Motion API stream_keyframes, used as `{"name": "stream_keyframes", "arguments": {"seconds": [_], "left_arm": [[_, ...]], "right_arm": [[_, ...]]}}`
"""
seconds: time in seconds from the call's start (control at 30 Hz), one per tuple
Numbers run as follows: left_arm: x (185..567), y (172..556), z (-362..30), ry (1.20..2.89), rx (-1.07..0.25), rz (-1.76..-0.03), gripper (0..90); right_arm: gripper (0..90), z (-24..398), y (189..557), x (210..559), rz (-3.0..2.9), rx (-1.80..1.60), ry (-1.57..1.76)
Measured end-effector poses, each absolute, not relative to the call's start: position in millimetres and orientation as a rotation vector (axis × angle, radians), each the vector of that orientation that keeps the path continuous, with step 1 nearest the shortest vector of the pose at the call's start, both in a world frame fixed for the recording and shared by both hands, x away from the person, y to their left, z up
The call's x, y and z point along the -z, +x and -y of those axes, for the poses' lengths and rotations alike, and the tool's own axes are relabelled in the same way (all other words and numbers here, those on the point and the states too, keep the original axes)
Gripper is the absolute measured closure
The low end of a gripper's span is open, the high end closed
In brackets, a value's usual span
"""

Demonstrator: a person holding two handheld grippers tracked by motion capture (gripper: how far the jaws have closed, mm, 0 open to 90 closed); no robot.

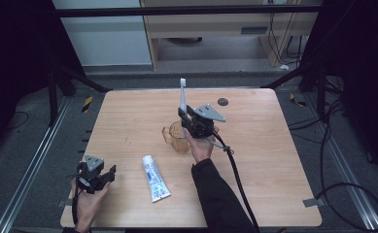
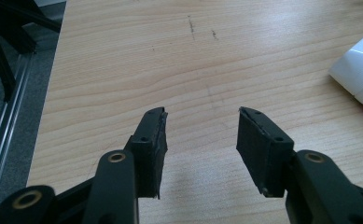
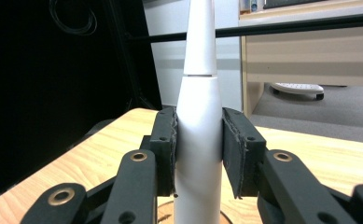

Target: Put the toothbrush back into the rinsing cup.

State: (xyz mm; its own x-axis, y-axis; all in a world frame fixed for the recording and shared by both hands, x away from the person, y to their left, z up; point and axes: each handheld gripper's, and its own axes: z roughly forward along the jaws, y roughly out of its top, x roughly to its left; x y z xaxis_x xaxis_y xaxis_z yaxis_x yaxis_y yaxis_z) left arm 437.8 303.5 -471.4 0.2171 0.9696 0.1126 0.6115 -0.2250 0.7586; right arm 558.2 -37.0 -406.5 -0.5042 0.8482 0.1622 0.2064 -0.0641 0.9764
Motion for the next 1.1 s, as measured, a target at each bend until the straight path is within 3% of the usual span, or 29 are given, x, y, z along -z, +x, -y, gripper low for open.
{"name": "stream_keyframes", "arguments": {"seconds": [1.1], "left_arm": [[472, 438, -303, 1.925, -0.802, -1.458, 51.2]], "right_arm": [[67.0, 42, 550, 436, -1.827, -1.521, 1.126]]}}
